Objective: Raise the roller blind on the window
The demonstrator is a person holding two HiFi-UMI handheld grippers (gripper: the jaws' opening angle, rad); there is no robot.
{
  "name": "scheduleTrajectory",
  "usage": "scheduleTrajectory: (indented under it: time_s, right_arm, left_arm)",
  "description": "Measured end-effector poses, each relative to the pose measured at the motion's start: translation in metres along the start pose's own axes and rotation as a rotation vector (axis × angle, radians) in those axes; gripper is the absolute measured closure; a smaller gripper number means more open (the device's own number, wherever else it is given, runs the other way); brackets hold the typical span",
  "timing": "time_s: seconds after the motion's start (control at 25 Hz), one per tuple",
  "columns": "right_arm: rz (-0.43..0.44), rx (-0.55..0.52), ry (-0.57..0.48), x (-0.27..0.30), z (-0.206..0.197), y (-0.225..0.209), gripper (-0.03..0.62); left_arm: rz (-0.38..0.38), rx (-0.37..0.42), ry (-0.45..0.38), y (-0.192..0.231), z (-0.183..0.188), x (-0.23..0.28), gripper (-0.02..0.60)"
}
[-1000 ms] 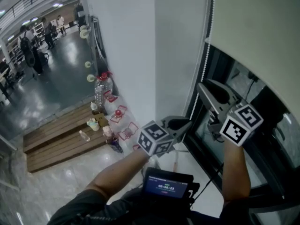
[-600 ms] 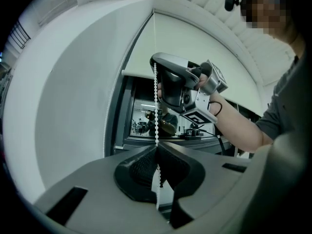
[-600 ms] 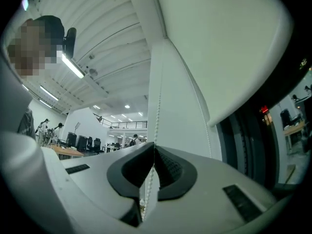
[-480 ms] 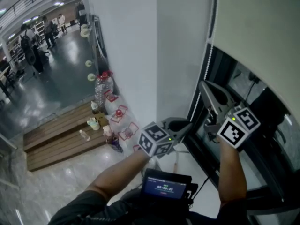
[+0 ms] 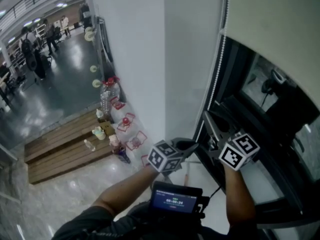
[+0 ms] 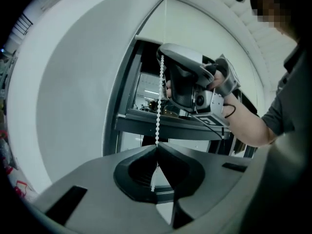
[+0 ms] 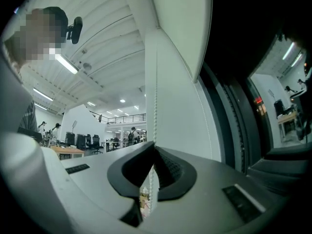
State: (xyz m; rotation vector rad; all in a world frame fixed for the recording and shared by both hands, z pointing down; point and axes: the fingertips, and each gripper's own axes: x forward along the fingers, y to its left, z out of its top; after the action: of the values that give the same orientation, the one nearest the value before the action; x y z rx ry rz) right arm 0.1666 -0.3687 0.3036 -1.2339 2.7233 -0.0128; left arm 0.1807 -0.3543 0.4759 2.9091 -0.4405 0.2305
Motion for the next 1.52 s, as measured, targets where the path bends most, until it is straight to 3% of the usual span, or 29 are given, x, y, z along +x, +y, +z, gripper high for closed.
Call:
scheduleTrajectory:
  time_s: [0.08,0.16,0.28,0.44,0.56,0.68,0.84,1.0,1.2,1.52]
  right_arm:
    - [0.005,0.000,0.005,-0.002,-0.001,0.001,0.589]
    - [0.004,-0.012,0.020,-0.003,-0.001,0.000,0.589]
    - [-0.003,-0.013,0.014,-0.007,0.000,0.000,0.589]
    - [0.000,0.000,-0.002,-0.009,0.001,0.006,0.589]
    - [0.011,0.000,-0.003,-0.007,0.001,0.013,0.589]
    - [0.015,-0.001,-0.003,-0.006,0.000,0.017,0.589]
    - [0.017,-0.009,0.003,-0.006,-0.001,0.024,0.589]
    - [0.005,-0.002,0.007,-0.006,-0.001,0.021,0.589]
    - [0.011,0.003,0.009,-0.006,-0.005,0.027,0.589]
    - [-0.010,0.090,0.087,-0.011,-0.062,0.026,0.589]
  left_arm:
    - [0.001,-0.018,-0.001,0.005,0.002,-0.010,0.563]
    - [0.013,-0.035,-0.023,0.010,0.019,-0.026,0.499]
    - [0.022,-0.024,-0.169,0.011,0.087,-0.055,0.499]
    - [-0.015,0.074,-0.328,-0.007,0.190,-0.076,0.499]
    - [-0.051,0.110,-0.353,-0.022,0.239,-0.075,0.499]
    - [-0.052,0.158,-0.337,-0.029,0.262,-0.064,0.499]
    - [-0.070,0.164,-0.334,-0.032,0.268,-0.057,0.502]
    - [-0.070,0.153,-0.334,-0.033,0.266,-0.052,0.580]
    - [-0.052,0.178,-0.342,-0.035,0.261,-0.055,0.584]
    - [-0.028,0.132,-0.290,-0.022,0.205,-0.049,0.584]
